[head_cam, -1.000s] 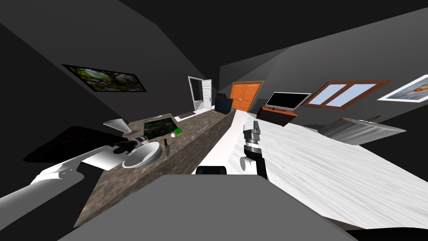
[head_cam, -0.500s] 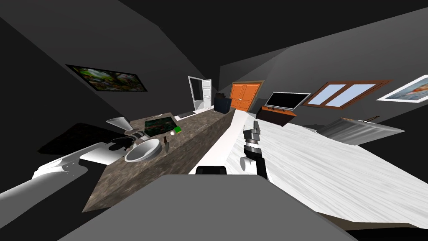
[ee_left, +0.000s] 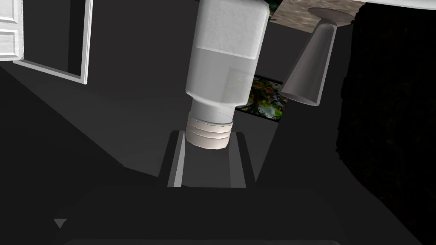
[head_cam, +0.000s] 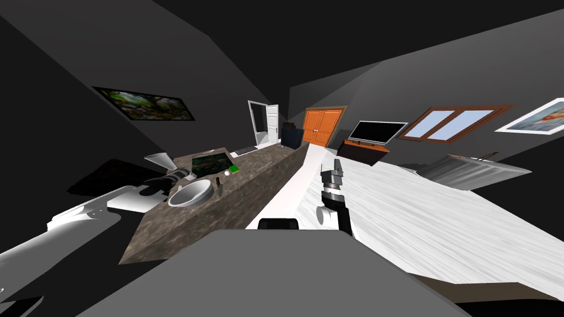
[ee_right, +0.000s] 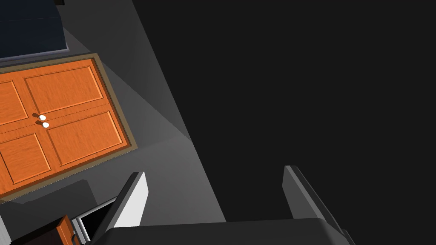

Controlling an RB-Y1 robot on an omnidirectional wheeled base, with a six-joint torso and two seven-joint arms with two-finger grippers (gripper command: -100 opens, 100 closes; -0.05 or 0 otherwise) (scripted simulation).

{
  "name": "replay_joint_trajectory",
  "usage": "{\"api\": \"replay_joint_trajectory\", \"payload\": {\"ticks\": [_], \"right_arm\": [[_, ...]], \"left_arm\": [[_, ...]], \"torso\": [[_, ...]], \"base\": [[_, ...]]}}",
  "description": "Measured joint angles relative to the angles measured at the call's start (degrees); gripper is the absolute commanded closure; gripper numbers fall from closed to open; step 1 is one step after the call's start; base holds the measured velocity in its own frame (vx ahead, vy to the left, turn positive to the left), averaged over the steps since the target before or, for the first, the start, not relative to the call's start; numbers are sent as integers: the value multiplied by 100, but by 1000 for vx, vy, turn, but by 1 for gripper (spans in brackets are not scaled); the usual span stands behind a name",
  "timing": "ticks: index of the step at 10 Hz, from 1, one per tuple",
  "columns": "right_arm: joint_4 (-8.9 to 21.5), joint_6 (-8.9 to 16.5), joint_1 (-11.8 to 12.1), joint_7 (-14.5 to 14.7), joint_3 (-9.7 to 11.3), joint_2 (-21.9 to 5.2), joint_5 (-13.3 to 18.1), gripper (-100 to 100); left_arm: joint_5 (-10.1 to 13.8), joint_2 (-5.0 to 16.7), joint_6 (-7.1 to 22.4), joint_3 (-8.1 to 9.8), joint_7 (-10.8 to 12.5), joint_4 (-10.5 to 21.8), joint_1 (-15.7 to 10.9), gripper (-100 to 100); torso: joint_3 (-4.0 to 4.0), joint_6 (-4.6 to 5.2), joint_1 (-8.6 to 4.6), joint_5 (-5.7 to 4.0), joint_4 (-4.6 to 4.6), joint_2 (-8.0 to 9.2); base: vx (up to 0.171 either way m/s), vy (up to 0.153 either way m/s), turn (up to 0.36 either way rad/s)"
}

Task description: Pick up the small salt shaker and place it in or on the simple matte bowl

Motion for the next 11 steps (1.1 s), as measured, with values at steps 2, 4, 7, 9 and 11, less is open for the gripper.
{"api": "replay_joint_trajectory", "payload": {"ticks": [2, 4, 7, 9, 11], "right_arm": [[0, 0, 0, 0, 0, 0, 0, 0], [0, 0, 0, 0, 0, 0, 0, 0], [0, 0, 0, 0, 0, 0, 0, 0], [0, 0, 0, 0, 0, 0, 0, 0], [0, 0, 0, 0, 0, 0, 0, 0]], "left_arm": [[-36, -55, -237, 124, -126, 160, -134, 100], [-61, -96, -533, 132, -232, 512, -357, 100], [-130, -214, -979, 221, -425, 1004, -672, 100], [-171, -294, -1265, 299, -558, 1294, -849, 100], [-207, -369, -1562, 364, -680, 1626, -1061, 100]], "torso": [[0, 3, -7, -1, 1, 0], [-2, 0, -4, 1, -1, -2], [-4, -2, 5, 2, -1, -6], [-1, -2, 2, 3, -1, -1], [-1, -1, -3, 1, -1, -3]], "base": [[-51, -57, 8], [-58, -61, 10], [-44, -41, 9], [-49, -48, 2], [-37, -48, 11]]}}
